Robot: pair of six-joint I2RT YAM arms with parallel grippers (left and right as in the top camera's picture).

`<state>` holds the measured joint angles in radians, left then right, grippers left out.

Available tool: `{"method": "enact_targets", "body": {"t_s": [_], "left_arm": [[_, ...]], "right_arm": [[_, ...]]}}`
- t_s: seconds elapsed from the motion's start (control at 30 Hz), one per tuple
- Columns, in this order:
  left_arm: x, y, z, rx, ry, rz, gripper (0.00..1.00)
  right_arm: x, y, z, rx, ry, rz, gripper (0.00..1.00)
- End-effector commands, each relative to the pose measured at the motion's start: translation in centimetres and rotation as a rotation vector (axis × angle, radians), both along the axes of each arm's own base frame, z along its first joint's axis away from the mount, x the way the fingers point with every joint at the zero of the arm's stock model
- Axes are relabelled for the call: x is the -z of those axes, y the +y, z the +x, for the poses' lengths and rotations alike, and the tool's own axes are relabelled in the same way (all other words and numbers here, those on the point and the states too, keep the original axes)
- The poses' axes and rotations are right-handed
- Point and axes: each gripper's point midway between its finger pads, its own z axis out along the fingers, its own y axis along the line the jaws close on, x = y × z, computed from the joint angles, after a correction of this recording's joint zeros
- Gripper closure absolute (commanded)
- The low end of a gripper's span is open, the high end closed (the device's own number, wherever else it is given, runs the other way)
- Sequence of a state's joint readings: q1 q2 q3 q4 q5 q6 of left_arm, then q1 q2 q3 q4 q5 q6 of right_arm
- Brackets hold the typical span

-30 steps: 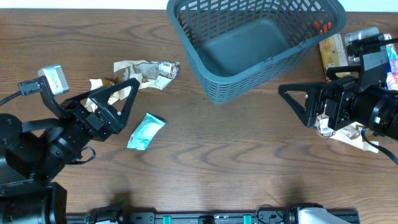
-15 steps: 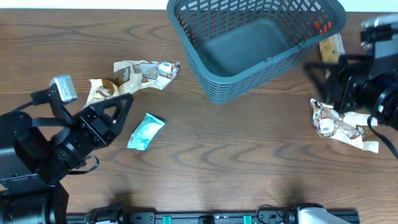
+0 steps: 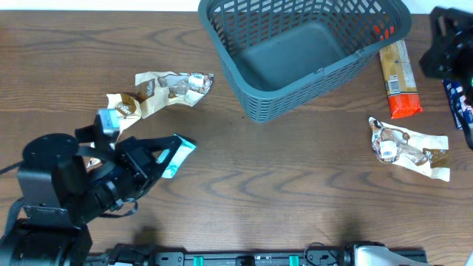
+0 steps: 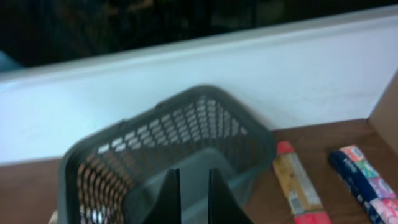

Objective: Pack container

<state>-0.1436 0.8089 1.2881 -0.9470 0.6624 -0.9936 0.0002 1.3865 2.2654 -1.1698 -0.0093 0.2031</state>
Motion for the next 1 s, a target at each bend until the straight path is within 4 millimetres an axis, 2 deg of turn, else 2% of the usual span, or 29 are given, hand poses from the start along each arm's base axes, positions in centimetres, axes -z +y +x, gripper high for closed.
{"method": "enact_targets", "body": {"t_s": [0.0, 0.1, 0.17, 0.27, 0.37, 0.43, 0.5, 0.67, 0.83, 0.97], "left_arm": [[-1.3, -1.8, 0.6, 0.019, -0.056, -0.026, 0.94], [-3.3, -5.5, 0.5, 0.146, -0.166, -0.053, 0.94], [-3.4, -8.2, 0.4, 0.205, -0.197, -0.041, 0.94], [-1.5, -12.7, 0.1, 0.266, -0.199, 0.041, 0.94], [0.1, -16.8, -0.2, 0.366, -0.279, 0.145, 0.94], [1.1, -18.3, 0.2, 0.406, -0.312, 0.223, 0.94], [2.1, -19.0, 1.1, 0.427, -0.326, 0.311, 0.94], [5.5, -18.0, 4.0, 0.384, -0.307, 0.588, 0.94], [8.6, -18.5, 3.8, 0.454, -0.270, 0.695, 0.94], [9.5, -19.6, 2.5, 0.523, -0.287, 0.724, 0.94]], "right_arm": [[-0.6, -1.0, 0.7, 0.049, -0.023, 0.001, 0.99], [-0.7, 0.4, 1.9, -0.037, -0.036, -0.009, 0.99], [-0.5, 1.8, 2.9, -0.124, -0.039, -0.014, 0.99], [0.9, 2.8, 4.6, -0.181, 0.003, 0.005, 0.99], [2.9, 3.1, 5.8, -0.218, 0.068, 0.024, 0.99], [4.1, 3.5, 6.1, -0.267, 0.109, 0.033, 0.99], [5.5, 3.6, 6.3, -0.317, 0.157, 0.032, 0.99], [9.2, 2.8, 6.4, -0.380, 0.284, 0.016, 0.99], [10.5, 3.9, 5.9, -0.555, 0.306, 0.016, 0.99], [12.2, 4.1, 6.4, -0.636, 0.323, -0.083, 0.99]]}}
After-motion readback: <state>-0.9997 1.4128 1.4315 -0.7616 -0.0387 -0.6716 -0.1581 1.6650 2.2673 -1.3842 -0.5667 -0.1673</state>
